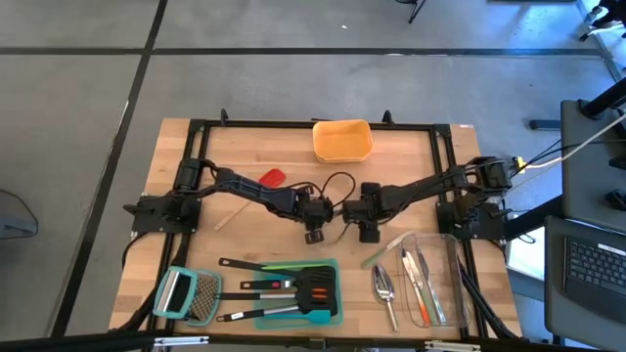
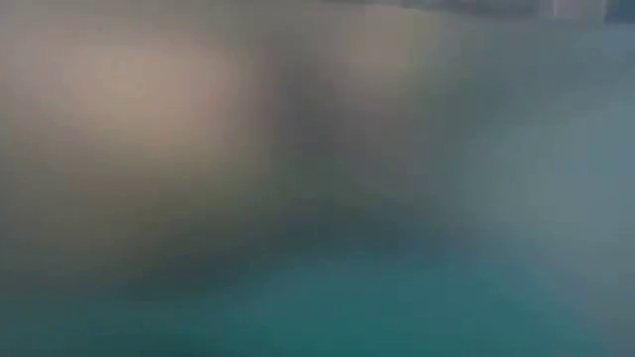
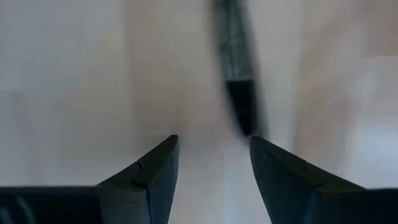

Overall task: Pick & Place Kitchen Items
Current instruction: Put the blue table knife into the transparent bin

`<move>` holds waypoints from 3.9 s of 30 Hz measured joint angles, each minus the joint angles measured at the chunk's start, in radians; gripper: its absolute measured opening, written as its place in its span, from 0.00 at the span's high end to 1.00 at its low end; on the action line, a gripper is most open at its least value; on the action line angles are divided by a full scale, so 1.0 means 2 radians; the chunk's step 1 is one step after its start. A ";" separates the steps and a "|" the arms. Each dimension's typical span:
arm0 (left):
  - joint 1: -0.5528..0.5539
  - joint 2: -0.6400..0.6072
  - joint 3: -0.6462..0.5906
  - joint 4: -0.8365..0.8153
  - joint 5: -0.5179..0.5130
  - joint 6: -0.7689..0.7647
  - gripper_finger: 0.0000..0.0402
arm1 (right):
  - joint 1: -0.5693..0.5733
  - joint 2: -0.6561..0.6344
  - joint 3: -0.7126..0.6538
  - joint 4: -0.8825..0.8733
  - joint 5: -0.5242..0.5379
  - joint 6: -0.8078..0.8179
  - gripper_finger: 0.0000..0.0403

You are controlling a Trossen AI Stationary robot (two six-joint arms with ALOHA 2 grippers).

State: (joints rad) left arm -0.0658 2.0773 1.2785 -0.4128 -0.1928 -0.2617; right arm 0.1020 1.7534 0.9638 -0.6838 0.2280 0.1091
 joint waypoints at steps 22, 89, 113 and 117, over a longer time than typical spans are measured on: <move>-0.007 -0.010 -0.001 -0.027 0.018 0.025 0.71 | -0.084 -0.161 -0.115 0.229 -0.158 -0.039 0.51; 0.034 -0.056 -0.007 -0.105 0.102 0.121 0.77 | -0.028 -0.004 -0.263 0.698 -0.141 -0.107 0.51; 0.027 -0.057 -0.006 -0.093 0.092 0.120 0.77 | -0.050 0.053 -0.262 0.728 -0.149 -0.097 0.52; 0.027 -0.057 -0.006 -0.093 0.092 0.120 0.77 | -0.050 0.053 -0.262 0.725 -0.148 -0.097 0.58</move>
State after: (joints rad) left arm -0.0112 1.9636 1.2663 -0.5987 -0.0086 -0.0212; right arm 0.0025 1.8595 0.4408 0.7661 -0.0673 -0.0856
